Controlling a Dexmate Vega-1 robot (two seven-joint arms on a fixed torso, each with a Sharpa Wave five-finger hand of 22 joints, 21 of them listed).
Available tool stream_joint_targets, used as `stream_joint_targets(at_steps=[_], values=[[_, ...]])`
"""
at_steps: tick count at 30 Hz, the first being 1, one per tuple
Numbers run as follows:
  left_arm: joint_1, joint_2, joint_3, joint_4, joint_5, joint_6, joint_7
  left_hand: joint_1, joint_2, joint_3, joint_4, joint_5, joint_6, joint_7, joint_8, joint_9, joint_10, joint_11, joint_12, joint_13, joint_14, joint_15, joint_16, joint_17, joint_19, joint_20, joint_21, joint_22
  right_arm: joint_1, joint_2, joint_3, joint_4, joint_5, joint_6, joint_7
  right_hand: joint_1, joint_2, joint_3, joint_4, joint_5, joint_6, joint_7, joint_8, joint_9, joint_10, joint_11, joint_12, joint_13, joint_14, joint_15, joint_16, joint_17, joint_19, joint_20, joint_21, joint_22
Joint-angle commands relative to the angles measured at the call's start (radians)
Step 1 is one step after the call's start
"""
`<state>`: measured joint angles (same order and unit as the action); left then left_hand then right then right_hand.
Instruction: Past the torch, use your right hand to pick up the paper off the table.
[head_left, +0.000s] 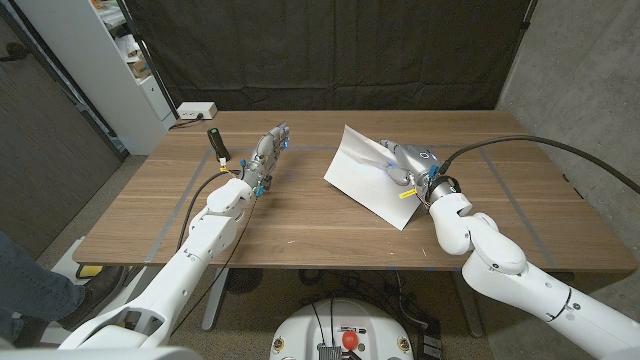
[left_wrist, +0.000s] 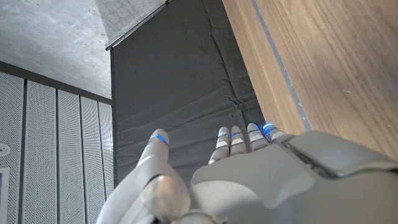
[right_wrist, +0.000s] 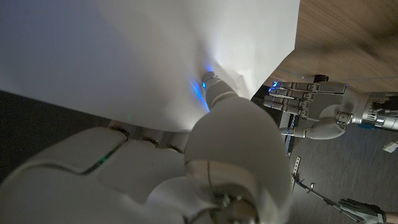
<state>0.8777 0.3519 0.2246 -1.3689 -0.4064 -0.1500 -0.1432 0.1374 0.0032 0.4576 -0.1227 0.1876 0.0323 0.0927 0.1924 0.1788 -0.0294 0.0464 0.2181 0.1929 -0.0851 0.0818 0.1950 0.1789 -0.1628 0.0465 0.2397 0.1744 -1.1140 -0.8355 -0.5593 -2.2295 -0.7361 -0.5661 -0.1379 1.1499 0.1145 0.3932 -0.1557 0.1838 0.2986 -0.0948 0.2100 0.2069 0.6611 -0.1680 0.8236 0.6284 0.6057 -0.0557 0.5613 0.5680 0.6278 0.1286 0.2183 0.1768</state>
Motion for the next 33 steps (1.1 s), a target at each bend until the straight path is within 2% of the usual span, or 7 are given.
stream_joint_targets(at_steps=[1, 15, 33], values=[[0.001, 0.002, 0.003, -0.008, 0.002, 0.004, 0.001, 0.006, 0.008, 0.008, -0.004, -0.002, 0.005, 0.000, -0.001, 0.003, 0.003, 0.003, -0.003, 0.004, -0.005, 0.006, -0.005, 0.003, 0.002, 0.000, -0.005, 0.003, -0.028, -0.018, 0.040, -0.038, -0.009, 0.015, 0.002, 0.007, 0.003, -0.005, 0.002, -0.004, 0.009, -0.001, 0.000, 0.003, 0.009, -0.003, 0.011, 0.036, 0.011, -0.078, -0.007, 0.005, 0.003, 0.009, -0.002, 0.003], [0.003, 0.005, 0.004, -0.015, 0.002, 0.008, 0.003, 0.008, 0.009, 0.008, -0.005, -0.003, 0.004, 0.000, -0.002, 0.003, 0.004, 0.001, -0.003, 0.004, -0.005, 0.005, -0.005, 0.003, 0.003, 0.001, -0.008, 0.004, -0.025, -0.025, 0.074, -0.062, -0.002, 0.039, 0.032, 0.010, 0.005, -0.009, 0.003, -0.004, 0.019, -0.004, 0.000, 0.003, 0.010, -0.003, 0.012, 0.035, 0.009, -0.072, -0.010, 0.012, 0.000, 0.007, -0.003, 0.003], [-0.016, 0.005, 0.005, 0.011, 0.002, 0.017, -0.007, 0.010, 0.011, 0.008, -0.006, -0.004, 0.005, 0.000, -0.002, 0.003, 0.004, 0.001, -0.003, 0.004, -0.005, 0.005, -0.006, 0.003, 0.004, 0.001, -0.012, 0.004, 0.008, 0.003, 0.082, -0.051, -0.014, 0.046, 0.038, 0.013, 0.004, -0.011, 0.002, -0.004, 0.029, -0.008, 0.001, 0.004, 0.012, -0.003, 0.015, 0.034, 0.011, -0.069, -0.018, 0.015, -0.001, 0.007, -0.004, 0.003]])
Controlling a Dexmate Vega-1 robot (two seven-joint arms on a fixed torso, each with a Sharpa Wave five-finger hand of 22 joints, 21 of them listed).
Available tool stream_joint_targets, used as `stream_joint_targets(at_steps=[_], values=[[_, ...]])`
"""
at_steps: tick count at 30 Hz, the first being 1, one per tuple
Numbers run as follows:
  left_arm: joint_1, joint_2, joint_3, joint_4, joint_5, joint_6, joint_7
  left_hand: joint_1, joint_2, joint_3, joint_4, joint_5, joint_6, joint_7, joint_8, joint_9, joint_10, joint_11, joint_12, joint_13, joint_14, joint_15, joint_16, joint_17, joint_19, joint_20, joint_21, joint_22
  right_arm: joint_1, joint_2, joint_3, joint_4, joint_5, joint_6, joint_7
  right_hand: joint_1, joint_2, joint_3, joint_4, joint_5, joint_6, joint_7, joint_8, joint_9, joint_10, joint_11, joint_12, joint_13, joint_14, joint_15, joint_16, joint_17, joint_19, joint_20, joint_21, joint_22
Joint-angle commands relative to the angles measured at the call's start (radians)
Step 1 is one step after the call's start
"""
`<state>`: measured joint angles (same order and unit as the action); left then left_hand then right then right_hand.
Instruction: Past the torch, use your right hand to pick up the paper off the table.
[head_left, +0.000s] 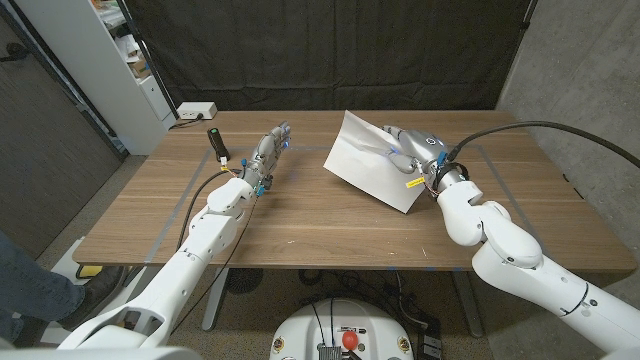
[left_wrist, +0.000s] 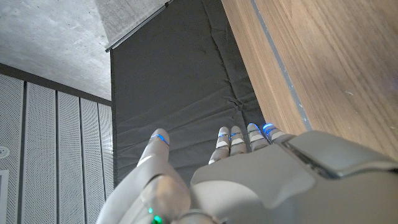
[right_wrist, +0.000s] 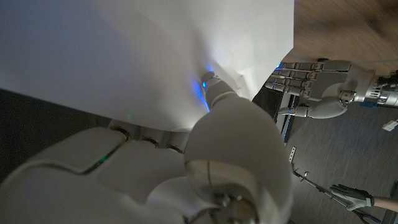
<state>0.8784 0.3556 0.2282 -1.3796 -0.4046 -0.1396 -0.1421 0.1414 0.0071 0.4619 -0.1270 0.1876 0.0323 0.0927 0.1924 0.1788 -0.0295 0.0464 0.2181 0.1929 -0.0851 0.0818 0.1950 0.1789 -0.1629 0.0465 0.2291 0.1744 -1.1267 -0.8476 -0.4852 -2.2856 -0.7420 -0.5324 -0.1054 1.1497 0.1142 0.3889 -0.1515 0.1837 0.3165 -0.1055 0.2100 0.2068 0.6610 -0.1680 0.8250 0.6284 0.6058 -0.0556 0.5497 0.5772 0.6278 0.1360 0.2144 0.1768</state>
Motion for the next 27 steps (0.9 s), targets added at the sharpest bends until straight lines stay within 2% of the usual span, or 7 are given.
stream_joint_targets(at_steps=[1, 13, 15, 27], values=[[-0.018, 0.001, 0.001, 0.023, 0.000, 0.007, -0.009, 0.006, 0.007, 0.004, -0.002, -0.004, 0.004, -0.001, -0.002, 0.003, 0.004, 0.001, -0.004, 0.004, -0.005, 0.004, -0.006, 0.003, 0.004, 0.000, -0.002, 0.004, 0.022, 0.017, 0.010, 0.005, -0.008, 0.014, 0.004, 0.013, 0.005, -0.007, -0.002, -0.004, 0.011, 0.003, 0.000, 0.004, 0.012, 0.000, 0.014, 0.034, 0.011, -0.068, -0.006, 0.006, -0.002, -0.001, -0.001, 0.003], [-0.030, -0.001, 0.002, 0.032, 0.003, 0.006, -0.013, 0.007, 0.007, 0.003, -0.002, -0.005, 0.005, -0.001, -0.002, 0.003, 0.003, 0.000, -0.004, 0.004, -0.005, 0.006, -0.006, 0.003, 0.005, 0.000, -0.004, 0.004, 0.040, 0.025, 0.018, 0.027, -0.004, 0.071, -0.028, 0.011, 0.004, -0.010, 0.000, -0.004, 0.011, 0.002, -0.002, 0.004, 0.012, -0.003, 0.016, 0.035, 0.012, -0.070, -0.010, 0.009, -0.002, 0.001, -0.001, 0.003], [-0.030, -0.001, 0.002, 0.031, 0.004, 0.007, -0.012, 0.007, 0.008, 0.003, -0.002, -0.005, 0.005, -0.001, -0.002, 0.003, 0.003, 0.000, -0.004, 0.004, -0.005, 0.006, -0.006, 0.003, 0.005, 0.000, -0.004, 0.004, 0.041, 0.025, 0.023, 0.032, 0.005, 0.088, -0.034, 0.012, 0.005, -0.011, 0.000, -0.004, 0.012, 0.001, -0.002, 0.004, 0.018, -0.011, 0.020, 0.037, 0.012, -0.071, -0.011, 0.010, -0.001, 0.001, 0.000, 0.003], [-0.027, -0.001, -0.001, 0.021, 0.006, 0.010, -0.004, 0.008, 0.008, 0.003, -0.003, -0.005, 0.006, -0.002, -0.002, 0.003, 0.004, -0.001, -0.004, 0.004, -0.005, 0.005, -0.006, 0.003, 0.006, 0.000, -0.007, 0.004, 0.049, 0.009, 0.058, 0.059, 0.069, 0.203, -0.058, 0.013, 0.004, -0.013, 0.000, -0.003, 0.015, -0.001, -0.003, 0.004, 0.017, -0.016, 0.020, 0.037, 0.019, -0.076, -0.013, 0.013, 0.005, 0.001, 0.002, 0.003]])
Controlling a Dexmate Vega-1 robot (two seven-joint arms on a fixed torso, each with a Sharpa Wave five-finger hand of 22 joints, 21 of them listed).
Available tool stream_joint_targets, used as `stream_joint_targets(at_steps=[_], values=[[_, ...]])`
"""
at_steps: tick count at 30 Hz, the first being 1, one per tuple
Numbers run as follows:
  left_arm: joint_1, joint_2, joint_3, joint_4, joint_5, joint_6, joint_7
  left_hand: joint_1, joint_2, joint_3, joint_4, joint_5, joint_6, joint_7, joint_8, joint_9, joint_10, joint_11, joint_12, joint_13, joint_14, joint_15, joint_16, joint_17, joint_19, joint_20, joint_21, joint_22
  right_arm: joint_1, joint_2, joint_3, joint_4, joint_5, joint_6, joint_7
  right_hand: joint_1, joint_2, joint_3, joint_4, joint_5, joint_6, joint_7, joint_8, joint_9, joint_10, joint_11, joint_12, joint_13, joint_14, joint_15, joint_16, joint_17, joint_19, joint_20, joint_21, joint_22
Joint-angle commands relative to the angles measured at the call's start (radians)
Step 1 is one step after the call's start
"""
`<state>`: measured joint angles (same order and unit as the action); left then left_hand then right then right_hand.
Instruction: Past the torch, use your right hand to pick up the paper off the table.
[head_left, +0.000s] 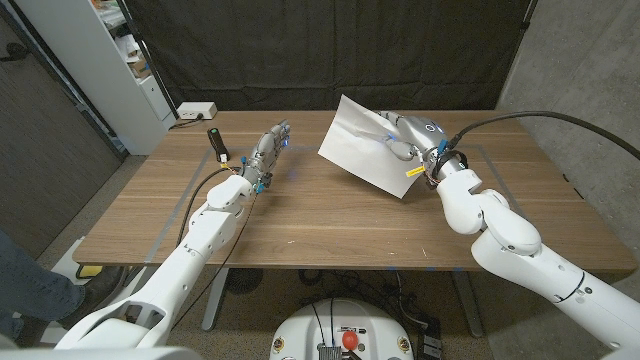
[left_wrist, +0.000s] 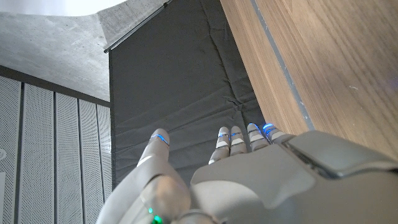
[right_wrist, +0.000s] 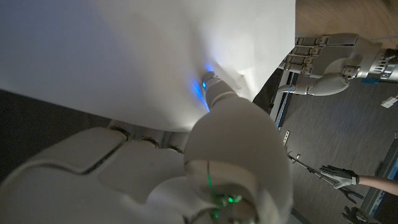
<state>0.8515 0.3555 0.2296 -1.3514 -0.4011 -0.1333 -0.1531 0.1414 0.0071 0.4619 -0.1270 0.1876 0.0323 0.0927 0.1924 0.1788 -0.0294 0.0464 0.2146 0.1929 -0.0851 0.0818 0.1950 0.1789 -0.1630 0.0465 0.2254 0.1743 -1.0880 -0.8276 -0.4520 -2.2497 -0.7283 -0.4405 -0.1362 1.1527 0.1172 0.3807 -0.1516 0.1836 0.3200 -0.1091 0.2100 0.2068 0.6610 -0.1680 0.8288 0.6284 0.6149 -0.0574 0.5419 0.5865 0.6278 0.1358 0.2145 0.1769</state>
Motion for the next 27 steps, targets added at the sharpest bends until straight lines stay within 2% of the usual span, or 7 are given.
stream_joint_targets(at_steps=[1, 27], values=[[0.001, 0.000, -0.002, -0.010, 0.002, 0.005, 0.007, 0.008, 0.008, 0.003, -0.003, -0.005, 0.006, -0.001, -0.002, 0.003, 0.004, -0.001, 0.000, 0.004, -0.005, 0.006, -0.006, 0.003, 0.006, 0.000, -0.003, 0.004, 0.011, -0.012, 0.027, 0.023, 0.057, 0.117, -0.028, 0.009, 0.002, -0.005, 0.001, -0.003, 0.012, 0.003, -0.002, 0.004, 0.019, -0.016, 0.016, 0.036, 0.010, -0.075, -0.006, 0.004, 0.005, 0.001, 0.002, 0.003], [0.033, 0.020, -0.008, -0.065, 0.000, 0.017, 0.015, 0.010, 0.009, 0.001, -0.003, -0.006, 0.008, -0.002, -0.002, 0.003, 0.006, -0.001, 0.000, 0.004, -0.005, 0.005, -0.006, 0.003, 0.007, 0.001, -0.008, 0.004, -0.019, 0.008, 0.043, 0.013, 0.053, 0.135, -0.045, 0.007, 0.002, -0.010, 0.003, -0.002, 0.017, 0.002, -0.004, 0.005, 0.017, -0.019, 0.016, 0.036, 0.016, -0.076, -0.013, 0.009, 0.006, 0.001, 0.001, 0.003]])
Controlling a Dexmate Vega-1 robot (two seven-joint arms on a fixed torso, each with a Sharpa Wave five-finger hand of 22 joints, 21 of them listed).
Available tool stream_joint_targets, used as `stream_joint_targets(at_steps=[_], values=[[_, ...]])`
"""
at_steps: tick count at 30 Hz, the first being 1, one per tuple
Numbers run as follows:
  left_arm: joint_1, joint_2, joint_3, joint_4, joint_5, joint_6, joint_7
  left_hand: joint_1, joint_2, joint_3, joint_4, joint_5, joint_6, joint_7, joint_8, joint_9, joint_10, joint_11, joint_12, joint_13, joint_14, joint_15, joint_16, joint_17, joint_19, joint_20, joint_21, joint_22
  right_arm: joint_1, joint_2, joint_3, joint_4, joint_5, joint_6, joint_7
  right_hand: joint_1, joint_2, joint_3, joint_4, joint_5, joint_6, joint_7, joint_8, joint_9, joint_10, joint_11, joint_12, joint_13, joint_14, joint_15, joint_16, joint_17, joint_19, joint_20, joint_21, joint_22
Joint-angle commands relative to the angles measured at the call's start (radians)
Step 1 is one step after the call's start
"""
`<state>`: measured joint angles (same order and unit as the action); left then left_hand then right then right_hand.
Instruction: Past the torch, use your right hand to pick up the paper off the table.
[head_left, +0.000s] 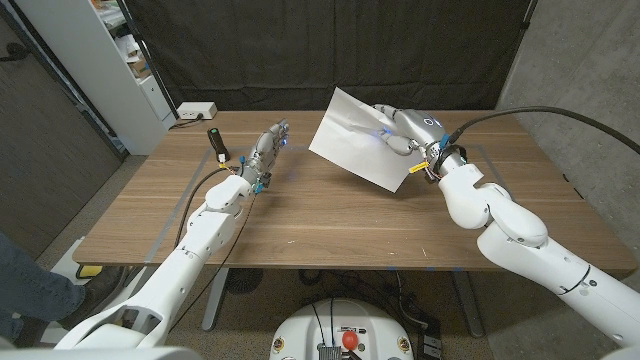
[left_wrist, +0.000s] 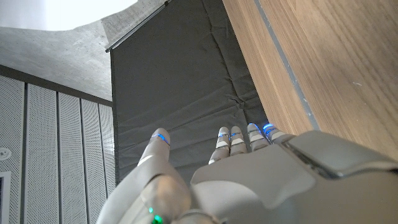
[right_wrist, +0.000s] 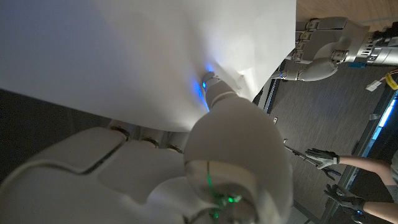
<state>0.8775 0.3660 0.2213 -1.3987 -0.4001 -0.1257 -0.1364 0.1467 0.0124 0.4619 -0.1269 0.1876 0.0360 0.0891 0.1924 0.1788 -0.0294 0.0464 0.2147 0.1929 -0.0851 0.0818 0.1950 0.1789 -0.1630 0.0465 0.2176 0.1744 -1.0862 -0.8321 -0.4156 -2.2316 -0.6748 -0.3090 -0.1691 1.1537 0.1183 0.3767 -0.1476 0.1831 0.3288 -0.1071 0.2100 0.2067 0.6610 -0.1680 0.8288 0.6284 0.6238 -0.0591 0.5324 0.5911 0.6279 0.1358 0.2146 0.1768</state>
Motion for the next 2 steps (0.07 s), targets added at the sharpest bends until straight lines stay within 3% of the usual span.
stream_joint_targets(at_steps=[1, 2], values=[[0.006, 0.011, 0.001, -0.017, -0.001, 0.010, -0.003, 0.004, 0.004, 0.001, -0.003, -0.006, 0.004, 0.002, -0.002, 0.003, 0.006, -0.001, 0.000, 0.004, -0.005, 0.005, -0.006, 0.003, 0.007, 0.002, -0.001, 0.004, -0.023, 0.014, 0.006, -0.006, -0.004, 0.000, -0.013, 0.008, 0.001, -0.005, -0.002, -0.001, 0.009, 0.000, -0.004, 0.005, 0.019, -0.021, 0.016, 0.035, 0.008, -0.073, -0.004, 0.005, 0.006, 0.002, 0.001, 0.003], [0.004, 0.011, 0.002, -0.016, 0.000, 0.008, -0.005, 0.004, 0.004, 0.001, -0.003, -0.006, 0.004, 0.002, -0.001, 0.003, 0.005, 0.000, 0.000, 0.004, -0.005, 0.004, -0.006, 0.003, 0.007, 0.002, -0.001, 0.004, -0.025, 0.015, 0.006, -0.008, -0.005, -0.003, -0.013, 0.007, 0.001, -0.006, -0.002, -0.001, 0.009, 0.000, -0.004, 0.005, 0.019, -0.020, 0.016, 0.035, 0.007, -0.073, -0.005, 0.005, 0.006, 0.001, 0.001, 0.003]])
